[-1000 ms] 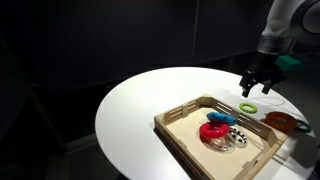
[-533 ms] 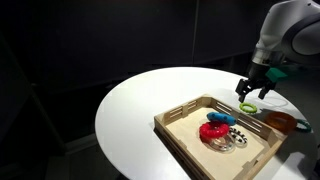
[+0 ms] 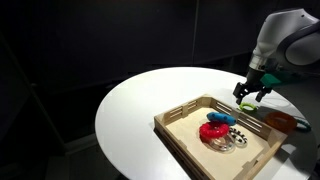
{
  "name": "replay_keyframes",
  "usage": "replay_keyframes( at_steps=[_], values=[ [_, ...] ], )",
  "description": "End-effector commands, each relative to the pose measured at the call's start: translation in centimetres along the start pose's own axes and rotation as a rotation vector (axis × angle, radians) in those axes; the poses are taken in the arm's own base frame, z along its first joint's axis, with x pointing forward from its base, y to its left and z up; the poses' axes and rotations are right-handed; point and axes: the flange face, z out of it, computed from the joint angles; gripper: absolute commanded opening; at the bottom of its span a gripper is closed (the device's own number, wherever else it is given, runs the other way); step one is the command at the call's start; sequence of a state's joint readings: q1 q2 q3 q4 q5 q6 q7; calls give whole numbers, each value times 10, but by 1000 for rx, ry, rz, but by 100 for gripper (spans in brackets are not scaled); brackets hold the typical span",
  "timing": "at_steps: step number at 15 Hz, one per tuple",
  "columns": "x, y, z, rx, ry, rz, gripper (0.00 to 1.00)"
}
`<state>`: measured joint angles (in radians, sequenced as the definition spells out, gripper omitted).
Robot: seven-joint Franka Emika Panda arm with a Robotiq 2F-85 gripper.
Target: Pick up the green ring and put it on the tray
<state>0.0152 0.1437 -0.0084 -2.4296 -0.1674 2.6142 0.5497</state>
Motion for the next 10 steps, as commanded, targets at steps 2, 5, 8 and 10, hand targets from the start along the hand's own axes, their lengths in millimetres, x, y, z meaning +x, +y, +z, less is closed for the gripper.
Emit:
replay_keyframes(
  at_steps=[2,5,8,10],
  values=[
    [3,-7,7,8,9,16,100],
    [1,-10,12,10,5,10,100],
    [0,-10,16,9,-1,9,100],
    [0,-8,18,8,-8,15,100]
  ],
)
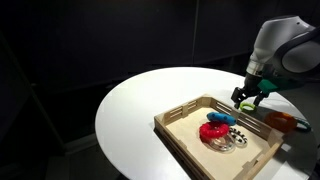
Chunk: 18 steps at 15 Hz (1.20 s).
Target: Pick up the green ring and put it on the tray
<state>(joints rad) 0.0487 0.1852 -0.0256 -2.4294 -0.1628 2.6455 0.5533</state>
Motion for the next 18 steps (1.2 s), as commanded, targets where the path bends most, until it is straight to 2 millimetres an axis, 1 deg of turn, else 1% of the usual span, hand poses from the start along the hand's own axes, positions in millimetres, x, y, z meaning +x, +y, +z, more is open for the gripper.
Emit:
replay_keyframes(
  at_steps=[1,4,5,7,9,13,18],
  values=[
    [6,1,2,8,-1,31,100],
    [6,3,6,7,-10,44,100],
    [6,3,7,7,-11,47,81],
    [6,2,7,10,-9,50,66],
    [6,0,0,25,-8,49,51],
    [-1,-6,-17,58,-25,55,50],
    [-12,-20,-45,87,-15,35,50]
  ],
)
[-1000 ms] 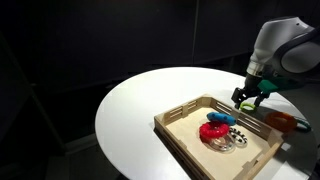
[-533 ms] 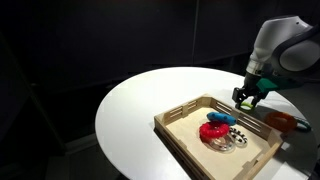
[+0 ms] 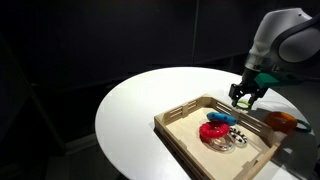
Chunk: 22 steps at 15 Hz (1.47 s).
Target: Pick up the green ring and put it on the tray
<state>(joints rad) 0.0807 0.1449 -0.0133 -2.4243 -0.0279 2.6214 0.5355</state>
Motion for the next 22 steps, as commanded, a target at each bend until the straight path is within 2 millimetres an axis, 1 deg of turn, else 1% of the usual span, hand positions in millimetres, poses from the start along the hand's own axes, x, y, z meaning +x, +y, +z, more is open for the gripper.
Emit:
replay_keyframes(
  at_steps=[1,6,10,15,22],
  values=[
    [-11,-7,-30,23,0,-31,50],
    [-21,-20,-55,58,-1,-57,50],
    [-36,-40,-63,104,-20,-99,50],
    [-54,-68,-58,144,-56,-140,50],
    [-82,-96,-37,141,-95,-202,50]
  ],
)
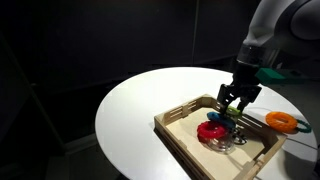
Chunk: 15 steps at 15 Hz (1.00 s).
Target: Pick up the green ring and put it on the tray
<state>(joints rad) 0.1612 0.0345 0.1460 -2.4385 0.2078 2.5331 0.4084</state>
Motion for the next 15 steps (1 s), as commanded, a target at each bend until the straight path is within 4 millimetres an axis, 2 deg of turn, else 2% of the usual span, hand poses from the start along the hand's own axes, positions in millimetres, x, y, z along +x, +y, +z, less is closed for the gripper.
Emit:
replay_keyframes(
  at_steps=[1,6,8,10,15],
  values=[
    [-11,-11,13,4,-28,-38,50],
    [-21,-20,29,-16,-63,-66,50],
    [-20,-19,32,-18,-73,-65,92],
    [-17,-14,31,-15,-82,-57,99],
    [-10,2,20,-25,-94,-16,100]
  ],
)
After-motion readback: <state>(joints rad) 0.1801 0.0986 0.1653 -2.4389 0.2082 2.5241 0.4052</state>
